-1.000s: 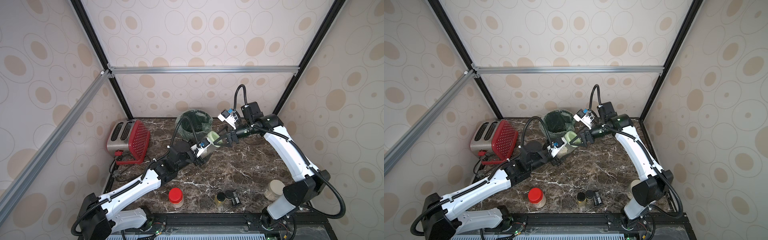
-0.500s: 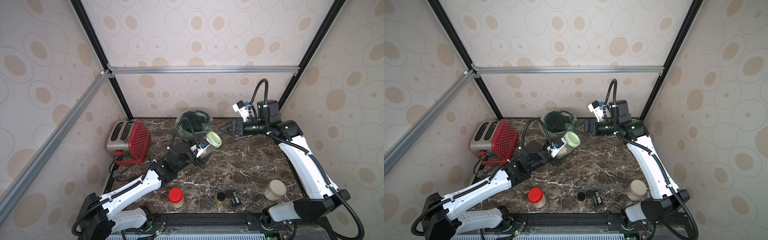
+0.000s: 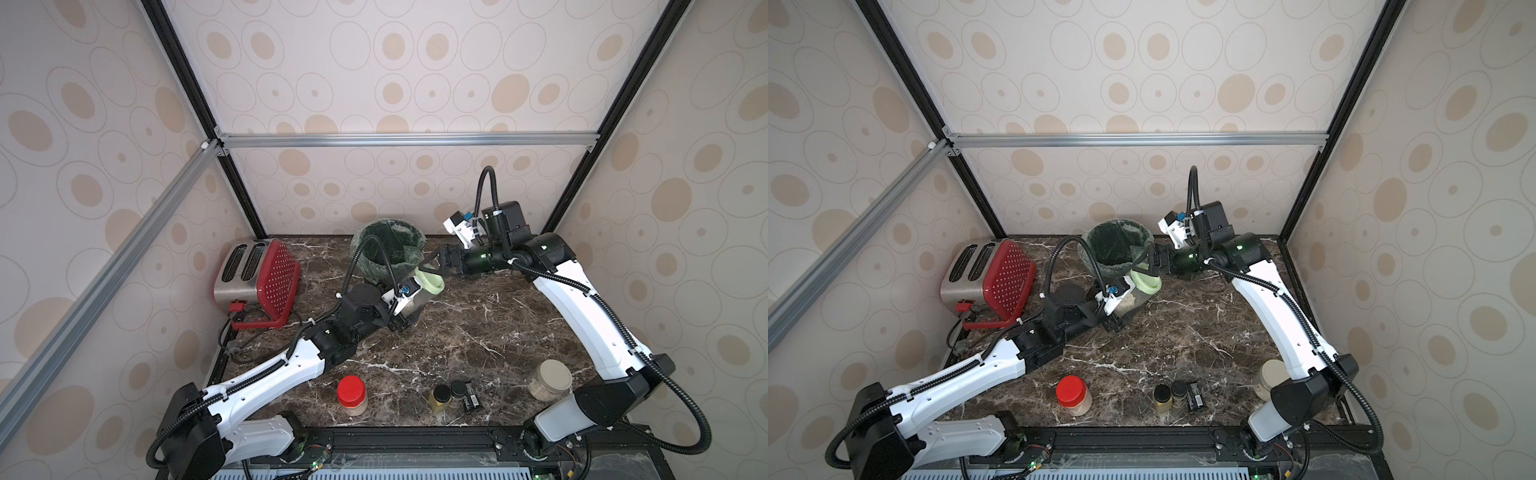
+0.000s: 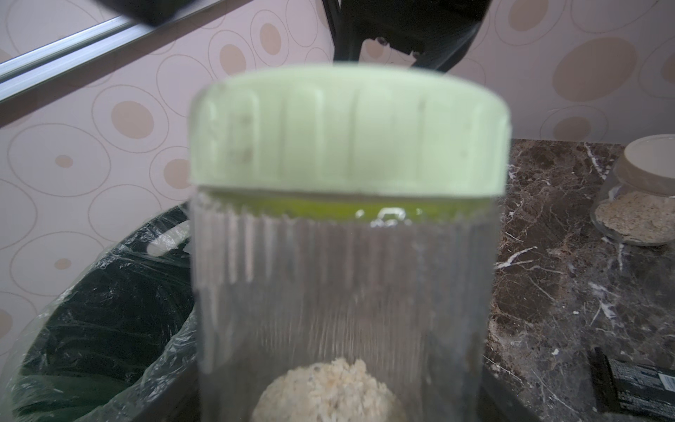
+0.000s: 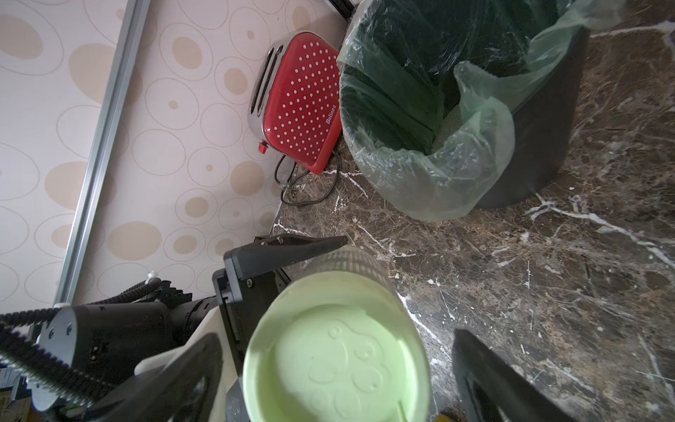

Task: Empty expired oatmeal from jars
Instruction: Unscrew the lid from the jar.

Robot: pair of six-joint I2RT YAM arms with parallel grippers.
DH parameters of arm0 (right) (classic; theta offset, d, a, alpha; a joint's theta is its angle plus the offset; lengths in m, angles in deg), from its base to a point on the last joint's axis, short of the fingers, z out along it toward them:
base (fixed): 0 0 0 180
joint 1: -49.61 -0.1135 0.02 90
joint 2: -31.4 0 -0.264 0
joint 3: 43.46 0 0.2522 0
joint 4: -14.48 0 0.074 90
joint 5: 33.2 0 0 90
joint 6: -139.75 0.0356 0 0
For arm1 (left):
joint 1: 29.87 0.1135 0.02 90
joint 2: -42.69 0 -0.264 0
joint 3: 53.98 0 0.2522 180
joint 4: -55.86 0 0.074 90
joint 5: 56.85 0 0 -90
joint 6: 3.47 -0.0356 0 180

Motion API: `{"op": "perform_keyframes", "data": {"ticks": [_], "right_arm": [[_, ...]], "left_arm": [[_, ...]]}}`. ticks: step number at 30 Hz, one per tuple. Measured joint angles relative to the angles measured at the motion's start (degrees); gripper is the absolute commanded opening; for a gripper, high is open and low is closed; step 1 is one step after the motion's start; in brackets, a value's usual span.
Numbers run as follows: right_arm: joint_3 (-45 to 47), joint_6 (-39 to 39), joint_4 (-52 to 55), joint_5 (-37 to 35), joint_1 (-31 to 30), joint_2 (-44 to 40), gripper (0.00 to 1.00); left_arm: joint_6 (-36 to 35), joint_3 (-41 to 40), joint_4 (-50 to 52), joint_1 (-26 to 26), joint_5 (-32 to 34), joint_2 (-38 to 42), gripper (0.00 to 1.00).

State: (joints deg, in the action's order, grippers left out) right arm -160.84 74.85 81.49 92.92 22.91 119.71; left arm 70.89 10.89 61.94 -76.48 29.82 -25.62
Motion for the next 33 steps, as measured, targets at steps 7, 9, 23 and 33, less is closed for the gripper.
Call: {"op": "perform_keyframes", "data": {"ticks": [7,9,23,33], "right_arm": [[-0.55,-0.59,1.42,-0.13,-0.87,0.83,0.96],[-0.52,-1.03,1.9,0.0,-1.2,1.2,0.91],[-5.16,-11.21,4.96,3.96,-0.74,4.17,0.59],[-16.68,-41.35,14.8,11.98,-0.04,8.92,0.73]], "left_arm": [[-0.26,0.0,-0.02,0.0,0.02,-0.26,0.0],[-0.26,0.0,-0.02,0.0,0.02,-0.33,0.0],[-0.5,0.66,-0.11,0.2,0.59,0.0,0.0],[1.57,1.66,0.28,0.81,-3.93,2.71,0.0]]}}
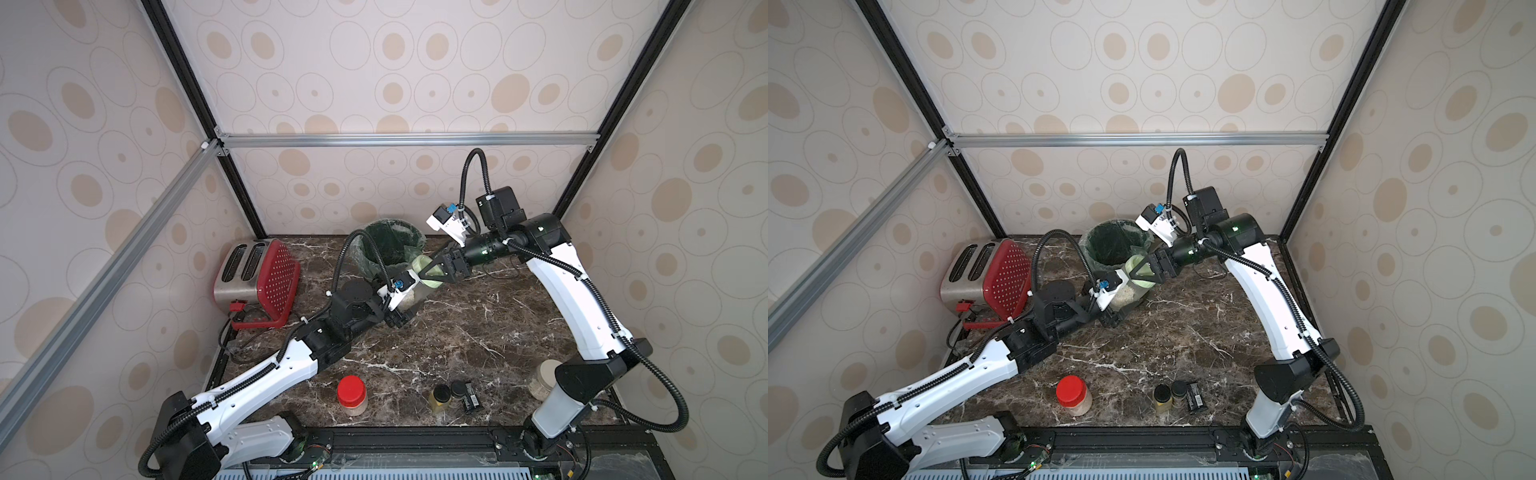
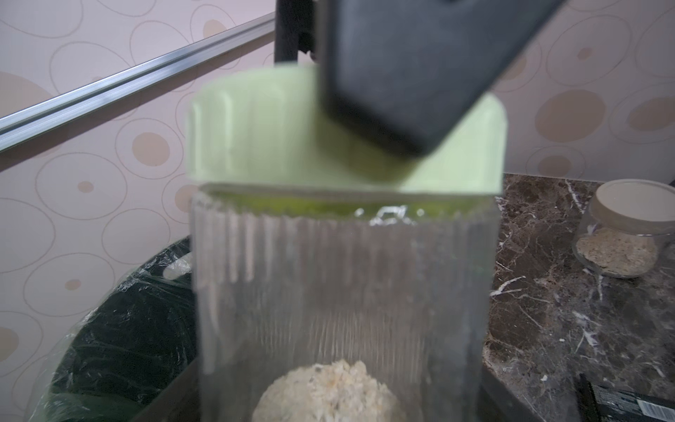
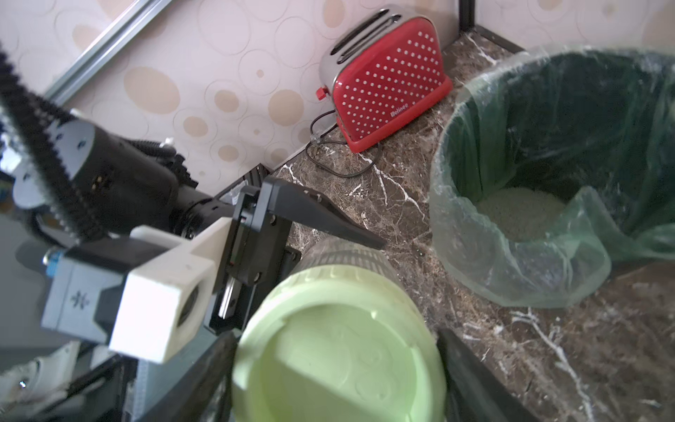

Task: Empty expired oatmeal from jars
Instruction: Unscrew the lid from the jar.

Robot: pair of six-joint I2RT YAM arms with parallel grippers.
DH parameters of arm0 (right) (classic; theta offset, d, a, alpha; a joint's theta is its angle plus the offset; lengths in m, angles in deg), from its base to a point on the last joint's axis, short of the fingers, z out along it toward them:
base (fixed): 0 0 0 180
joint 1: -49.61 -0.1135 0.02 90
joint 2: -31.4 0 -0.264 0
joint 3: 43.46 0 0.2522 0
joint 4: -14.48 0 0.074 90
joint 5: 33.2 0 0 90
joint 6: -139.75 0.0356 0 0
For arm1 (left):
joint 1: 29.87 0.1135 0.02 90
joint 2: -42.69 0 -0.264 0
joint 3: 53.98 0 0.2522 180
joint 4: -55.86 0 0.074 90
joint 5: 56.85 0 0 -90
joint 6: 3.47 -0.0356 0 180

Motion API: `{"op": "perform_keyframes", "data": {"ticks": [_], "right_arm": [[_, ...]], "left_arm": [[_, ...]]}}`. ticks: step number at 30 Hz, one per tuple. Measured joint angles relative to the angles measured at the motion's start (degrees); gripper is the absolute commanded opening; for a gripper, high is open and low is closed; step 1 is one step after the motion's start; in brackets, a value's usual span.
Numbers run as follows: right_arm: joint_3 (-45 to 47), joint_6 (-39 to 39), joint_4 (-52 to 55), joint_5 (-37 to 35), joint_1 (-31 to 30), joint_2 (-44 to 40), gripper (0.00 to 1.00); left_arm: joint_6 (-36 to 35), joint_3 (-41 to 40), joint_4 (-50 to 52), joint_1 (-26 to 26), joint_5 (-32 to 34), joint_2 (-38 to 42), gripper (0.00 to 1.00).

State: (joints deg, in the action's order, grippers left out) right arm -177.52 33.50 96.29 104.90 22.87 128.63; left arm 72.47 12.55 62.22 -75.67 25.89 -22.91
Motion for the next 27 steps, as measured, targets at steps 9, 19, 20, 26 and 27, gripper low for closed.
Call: {"op": "perform_keyframes", "data": {"ticks": [9,19,20,26,27], "right_arm": [[-0.59,-11.3,5.33,7.32,2.14,0.09,0.99],[7.65,23.82,-8.5,-7.26,2.54,-8.66,1.0],[7.67,26.45,-9.07,-9.07,2.4,-9.16,0.99],[8.5,36.87,-10.97,-16.24,0.48,-10.25,0.99],[8.68,37.81,-10.95,-17.05,-0.11,-10.16,0.99]], "left_arm": [[0.98,-0.35,-0.11,0.04,-2.89,0.37,0.0],[0.92,-2.29,-3.69,0.11,-1.84,0.28,0.0],[0.9,-2.29,-4.0,0.13,-1.81,0.2,0.0],[0.87,-2.29,-5.57,0.2,-1.81,-0.96,0.0],[0.87,-2.29,-5.62,0.2,-1.84,-1.11,0.0]]}}
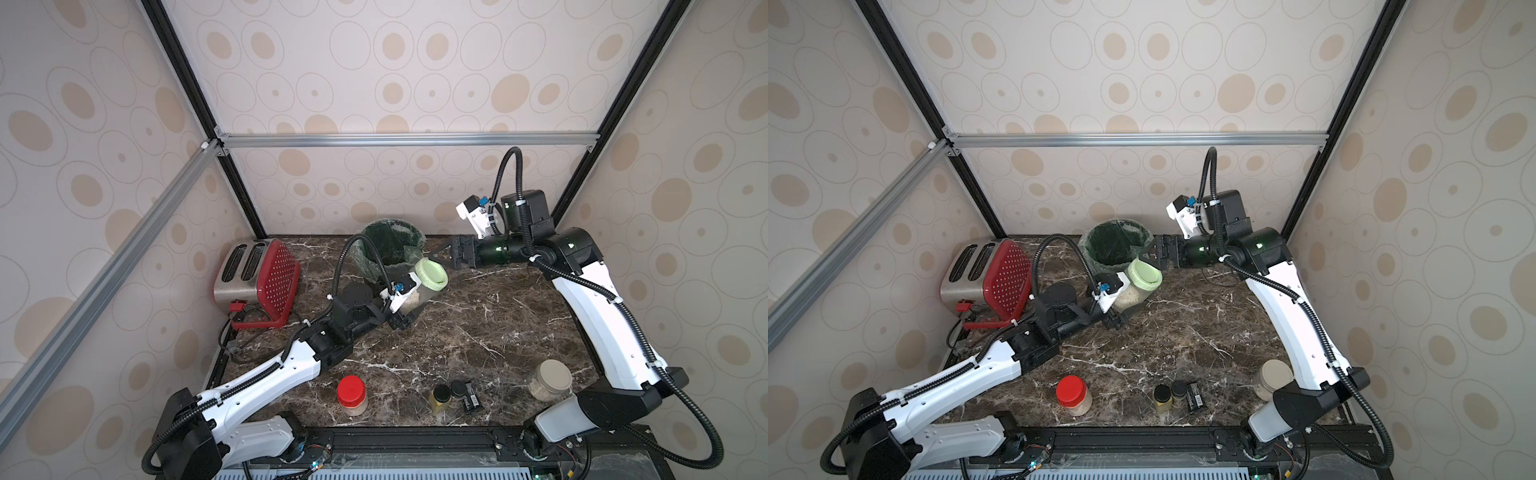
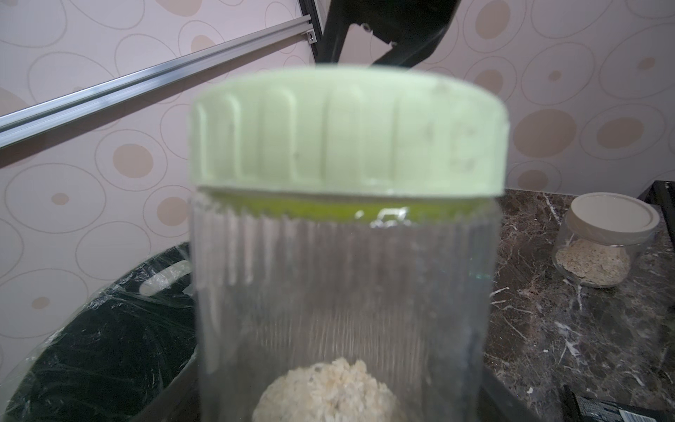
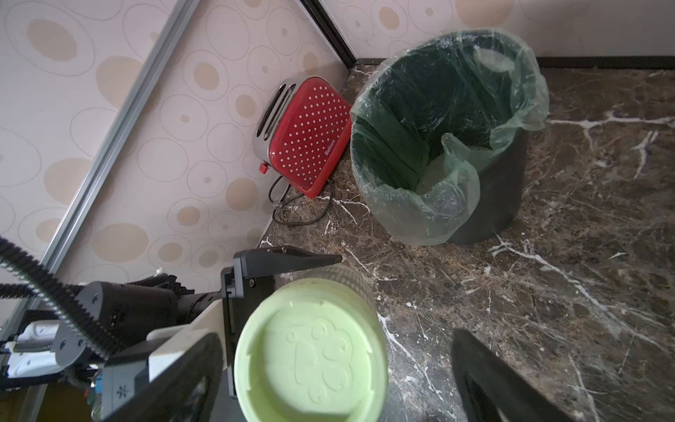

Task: Empty expired oatmeal from jars
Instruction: Unscrew the lid from the jar.

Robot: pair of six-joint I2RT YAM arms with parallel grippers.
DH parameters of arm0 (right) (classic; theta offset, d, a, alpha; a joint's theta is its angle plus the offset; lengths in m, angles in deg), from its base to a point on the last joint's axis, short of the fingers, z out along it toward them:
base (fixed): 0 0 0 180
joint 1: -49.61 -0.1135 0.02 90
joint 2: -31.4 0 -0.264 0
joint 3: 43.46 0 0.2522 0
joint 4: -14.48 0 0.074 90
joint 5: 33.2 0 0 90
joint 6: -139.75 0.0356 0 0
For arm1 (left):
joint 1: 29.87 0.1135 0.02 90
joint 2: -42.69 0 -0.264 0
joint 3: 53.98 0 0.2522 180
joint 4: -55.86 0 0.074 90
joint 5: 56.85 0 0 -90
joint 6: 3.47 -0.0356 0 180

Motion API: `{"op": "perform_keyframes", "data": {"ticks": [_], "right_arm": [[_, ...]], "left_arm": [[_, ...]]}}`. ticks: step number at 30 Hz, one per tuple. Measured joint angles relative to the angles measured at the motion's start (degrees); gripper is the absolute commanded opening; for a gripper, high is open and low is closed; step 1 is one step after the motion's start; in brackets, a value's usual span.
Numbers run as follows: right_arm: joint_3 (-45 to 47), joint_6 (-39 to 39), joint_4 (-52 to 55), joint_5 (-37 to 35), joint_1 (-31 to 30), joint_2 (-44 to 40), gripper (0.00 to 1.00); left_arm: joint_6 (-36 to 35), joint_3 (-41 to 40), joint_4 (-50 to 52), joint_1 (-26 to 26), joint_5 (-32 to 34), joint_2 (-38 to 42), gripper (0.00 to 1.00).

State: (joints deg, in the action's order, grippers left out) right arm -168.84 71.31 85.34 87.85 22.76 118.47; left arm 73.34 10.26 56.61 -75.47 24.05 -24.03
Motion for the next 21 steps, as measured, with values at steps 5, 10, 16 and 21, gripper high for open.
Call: {"op": "perform_keyframes", "data": {"ticks": [5,10,16,21], "right_arm": [[-1.31,1.53,0.7,-1.99,-2.73,1.31,0.99],[-1.86,1.55,1.2,-3.19,-3.61,2.56,0.99],[-1.86,0.92,3.13,-4.79,-4.52,2.95,1.0],[-1.86,-0.31,4.63,-5.22,-5.42,2.95,0.87]], "left_arm": [[-0.02,0.0,-0.09,0.02,0.0,-0.2,0.0],[-0.11,0.0,-0.04,0.02,0.02,-0.2,0.0],[-0.11,0.0,-0.02,0.02,0.0,-0.26,0.0],[-0.13,0.0,-0.02,0.17,0.02,-0.63,0.0]]}}
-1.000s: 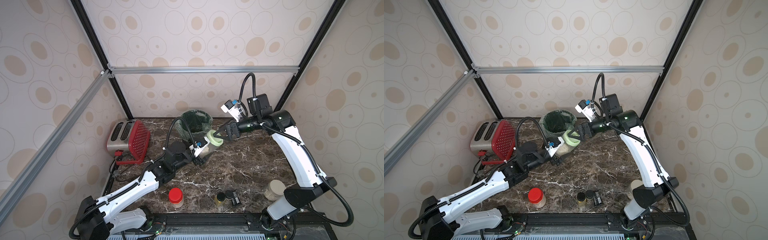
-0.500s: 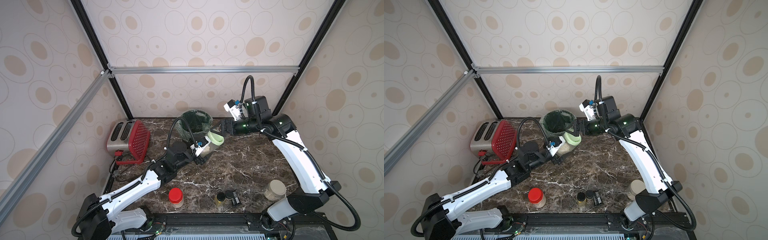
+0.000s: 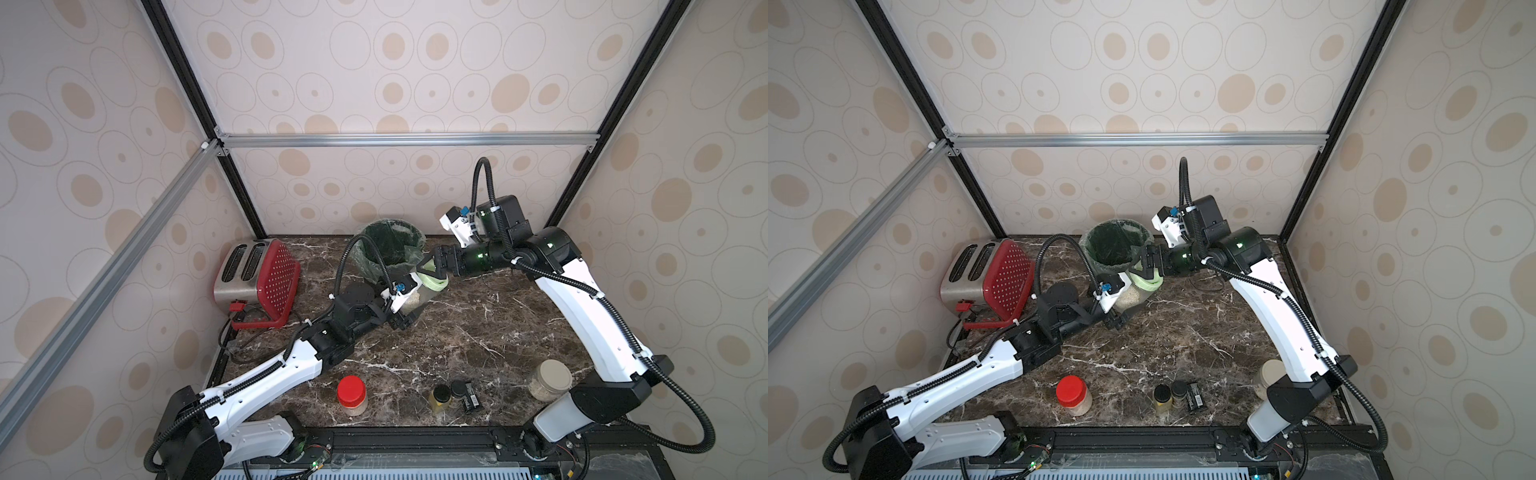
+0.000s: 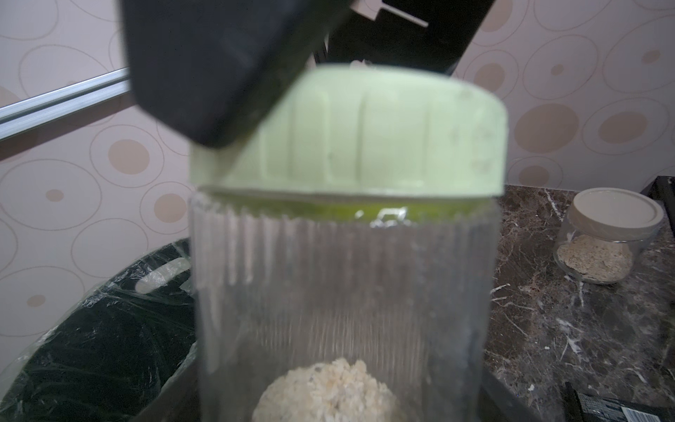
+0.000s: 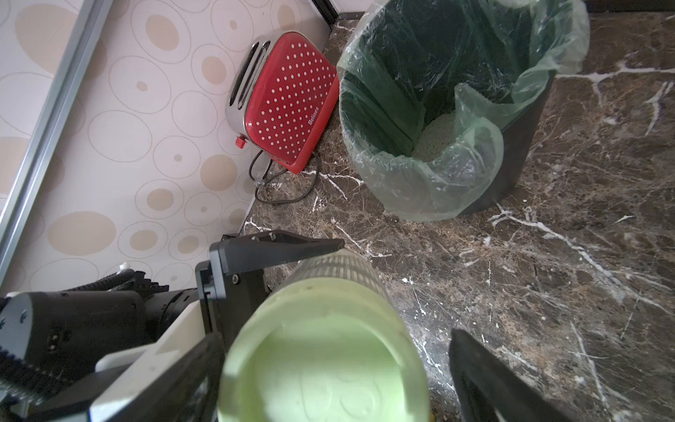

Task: Empty expired oatmeal from jars
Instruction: Unscrew the lid from the jar.

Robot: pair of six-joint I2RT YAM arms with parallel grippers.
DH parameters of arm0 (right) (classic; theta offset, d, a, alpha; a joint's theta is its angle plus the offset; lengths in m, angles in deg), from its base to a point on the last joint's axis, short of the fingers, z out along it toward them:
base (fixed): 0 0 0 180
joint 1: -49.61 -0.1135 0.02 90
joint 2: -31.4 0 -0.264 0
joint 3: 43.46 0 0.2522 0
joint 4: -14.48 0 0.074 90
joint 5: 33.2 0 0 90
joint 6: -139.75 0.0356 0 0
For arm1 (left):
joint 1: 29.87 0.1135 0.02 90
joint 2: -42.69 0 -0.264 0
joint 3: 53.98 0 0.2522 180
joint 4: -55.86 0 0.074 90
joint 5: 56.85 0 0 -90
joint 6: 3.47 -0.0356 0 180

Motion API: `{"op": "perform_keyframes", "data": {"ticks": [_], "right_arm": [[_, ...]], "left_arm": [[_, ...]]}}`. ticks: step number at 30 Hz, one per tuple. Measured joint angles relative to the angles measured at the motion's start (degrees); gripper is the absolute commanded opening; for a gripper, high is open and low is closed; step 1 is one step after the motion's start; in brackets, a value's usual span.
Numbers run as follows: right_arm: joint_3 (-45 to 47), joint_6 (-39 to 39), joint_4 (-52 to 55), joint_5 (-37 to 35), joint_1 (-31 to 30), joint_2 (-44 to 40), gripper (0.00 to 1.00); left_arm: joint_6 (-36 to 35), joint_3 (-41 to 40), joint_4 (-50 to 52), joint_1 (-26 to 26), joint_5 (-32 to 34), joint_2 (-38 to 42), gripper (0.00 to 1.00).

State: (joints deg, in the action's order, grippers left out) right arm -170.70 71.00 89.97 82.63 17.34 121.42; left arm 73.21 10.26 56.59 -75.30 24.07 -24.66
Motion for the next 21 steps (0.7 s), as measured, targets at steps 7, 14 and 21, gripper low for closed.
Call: {"op": "perform_keyframes", "data": {"ticks": [7,14,21], "right_arm": [[-1.09,-2.01,1.6,0.35,-0.5,0.2,0.7],[-2.95,-14.58,2.73,5.05,0.35,1.33,0.67],[-4.92,-33.94,4.87,9.14,0.85,1.68,0.84]], "left_arm": [[0.0,0.0,-0.22,0.17,-0.09,-0.22,0.0],[0.07,0.0,-0.68,0.44,-0.55,-0.13,0.0],[0.24,0.0,-1.68,0.48,-2.6,0.2,0.0]]}}
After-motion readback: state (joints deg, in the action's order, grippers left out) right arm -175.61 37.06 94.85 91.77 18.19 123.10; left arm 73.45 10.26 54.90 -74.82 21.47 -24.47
